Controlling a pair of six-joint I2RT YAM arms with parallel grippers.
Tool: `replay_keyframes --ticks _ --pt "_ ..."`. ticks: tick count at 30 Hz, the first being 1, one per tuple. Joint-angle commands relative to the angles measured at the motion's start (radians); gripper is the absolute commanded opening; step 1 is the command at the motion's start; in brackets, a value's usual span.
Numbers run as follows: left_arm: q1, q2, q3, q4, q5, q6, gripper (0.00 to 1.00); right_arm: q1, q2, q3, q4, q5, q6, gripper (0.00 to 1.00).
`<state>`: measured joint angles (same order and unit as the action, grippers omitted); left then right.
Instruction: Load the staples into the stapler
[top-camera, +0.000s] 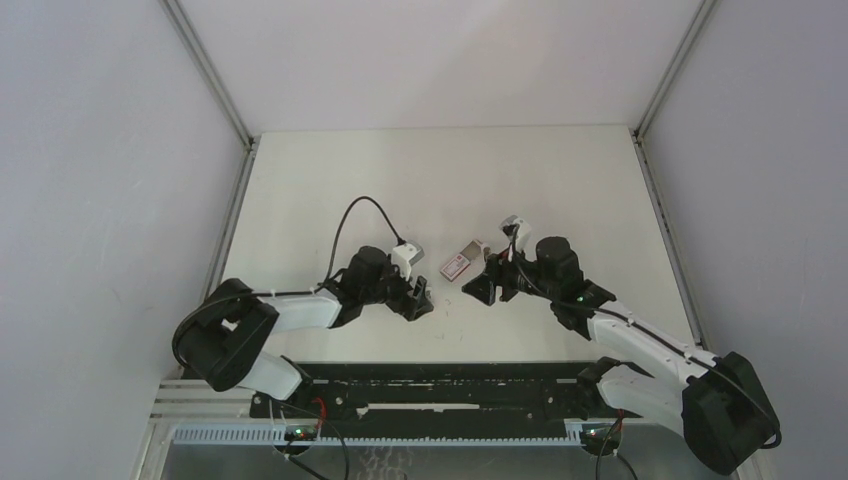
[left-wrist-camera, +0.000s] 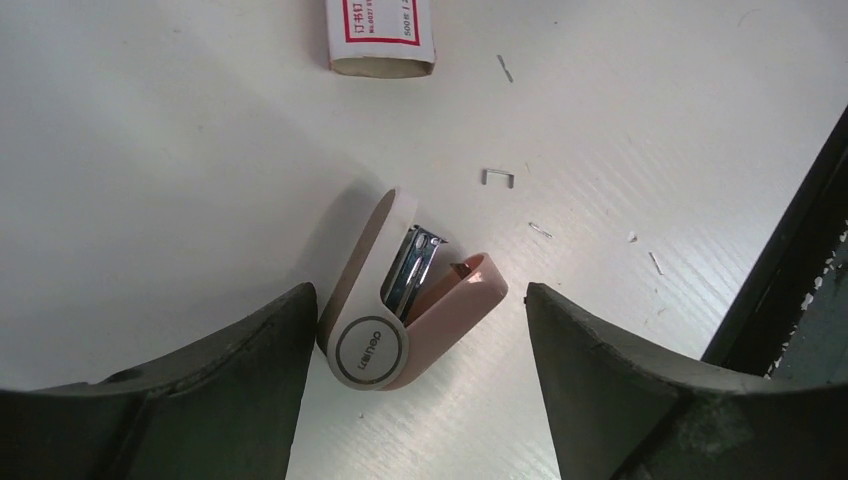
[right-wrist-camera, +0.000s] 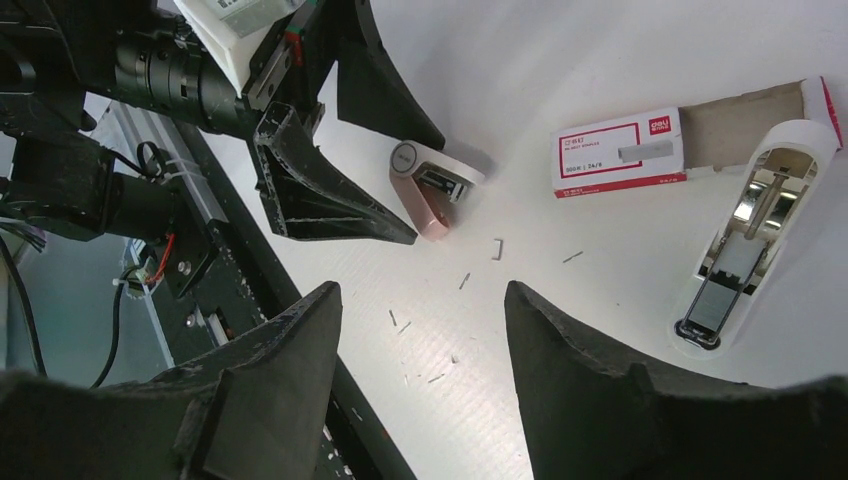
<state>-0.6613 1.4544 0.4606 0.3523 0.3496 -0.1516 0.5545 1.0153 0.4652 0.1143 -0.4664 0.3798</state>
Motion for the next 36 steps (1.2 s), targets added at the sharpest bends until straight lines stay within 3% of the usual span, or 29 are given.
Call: replay_keyframes --ticks 1,7,16,27,36 --pt "-0.025 -0.022 0.046 -0.080 0.044 -0.027 0.80 -0.016 -0.023 0.001 0.023 -0.023 -0.024 0.61" --pt "-0.084 -0.065 0.040 -0.138 -0.070 -0.049 0.80 -0.026 -0.032 -0.005 0.022 -0.032 -0.022 0.61" --pt "-0.168 -0.049 0.106 -0.204 -0.407 -0.021 0.82 -0.035 -0.044 -0.011 0.022 -0.038 -0.021 0.61" --pt "-0.199 0.044 0.188 -0.181 -0.349 0.022 0.88 -0.049 -0.049 -0.017 0.025 -0.044 -0.019 0.61" --pt "-0.223 0.092 0.215 -0.188 -0.408 0.023 0.88 -0.065 -0.061 -0.028 0.031 -0.057 -0.014 0.61"
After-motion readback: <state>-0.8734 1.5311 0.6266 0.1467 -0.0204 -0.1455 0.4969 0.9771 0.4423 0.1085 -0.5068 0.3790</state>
